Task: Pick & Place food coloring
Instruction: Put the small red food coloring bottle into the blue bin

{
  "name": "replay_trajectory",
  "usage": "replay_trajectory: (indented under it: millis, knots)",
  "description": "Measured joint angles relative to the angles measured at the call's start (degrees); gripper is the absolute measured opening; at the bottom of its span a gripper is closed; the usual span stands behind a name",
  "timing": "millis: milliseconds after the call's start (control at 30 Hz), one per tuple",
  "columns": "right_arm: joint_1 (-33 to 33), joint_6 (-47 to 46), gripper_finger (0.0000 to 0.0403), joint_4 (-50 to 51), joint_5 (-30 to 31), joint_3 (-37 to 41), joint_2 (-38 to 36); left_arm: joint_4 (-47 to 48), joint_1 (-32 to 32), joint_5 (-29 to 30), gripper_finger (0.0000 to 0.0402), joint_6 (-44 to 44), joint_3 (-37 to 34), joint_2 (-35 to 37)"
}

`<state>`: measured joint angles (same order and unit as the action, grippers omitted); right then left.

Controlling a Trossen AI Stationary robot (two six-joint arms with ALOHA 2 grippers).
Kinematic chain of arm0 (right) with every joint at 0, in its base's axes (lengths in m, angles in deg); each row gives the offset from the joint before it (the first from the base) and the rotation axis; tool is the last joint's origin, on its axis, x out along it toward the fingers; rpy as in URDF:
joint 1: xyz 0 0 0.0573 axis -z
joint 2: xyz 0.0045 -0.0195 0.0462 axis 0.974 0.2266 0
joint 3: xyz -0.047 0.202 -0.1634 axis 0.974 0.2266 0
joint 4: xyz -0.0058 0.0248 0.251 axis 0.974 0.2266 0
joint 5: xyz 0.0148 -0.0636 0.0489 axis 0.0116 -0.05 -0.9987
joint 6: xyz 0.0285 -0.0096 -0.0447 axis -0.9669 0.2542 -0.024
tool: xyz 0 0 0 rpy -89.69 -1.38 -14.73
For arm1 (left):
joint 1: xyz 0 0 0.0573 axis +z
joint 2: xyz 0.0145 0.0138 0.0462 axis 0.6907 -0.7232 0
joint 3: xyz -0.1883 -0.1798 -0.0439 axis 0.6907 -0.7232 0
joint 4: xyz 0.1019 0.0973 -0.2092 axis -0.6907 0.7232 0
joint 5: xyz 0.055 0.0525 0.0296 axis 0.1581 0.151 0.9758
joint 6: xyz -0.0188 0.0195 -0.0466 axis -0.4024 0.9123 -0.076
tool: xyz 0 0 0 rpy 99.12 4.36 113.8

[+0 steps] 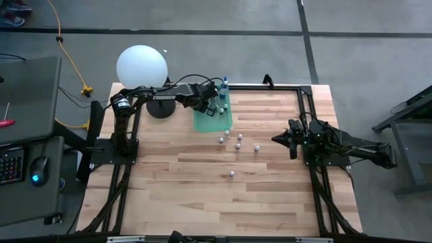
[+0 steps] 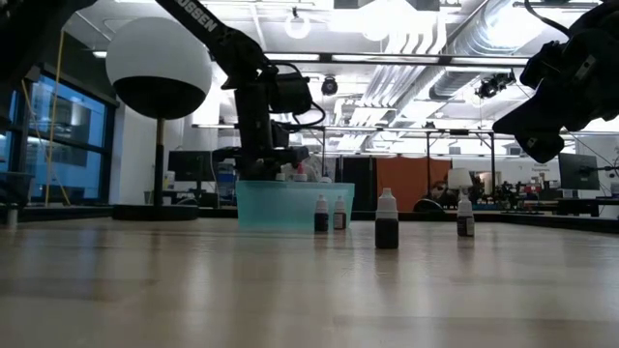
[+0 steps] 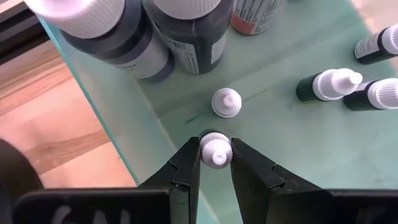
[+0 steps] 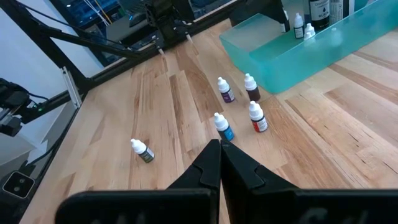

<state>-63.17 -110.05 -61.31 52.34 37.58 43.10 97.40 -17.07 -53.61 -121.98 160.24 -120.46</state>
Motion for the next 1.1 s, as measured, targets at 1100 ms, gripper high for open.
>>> replay_trajectory:
  millis: [1100]
  knots:
    - [0.00,-0.02,0.0000,0.00,0.00,0.00,0.00,0.19,0.00,1.01,0.0143,6.06,0.76,0.04]
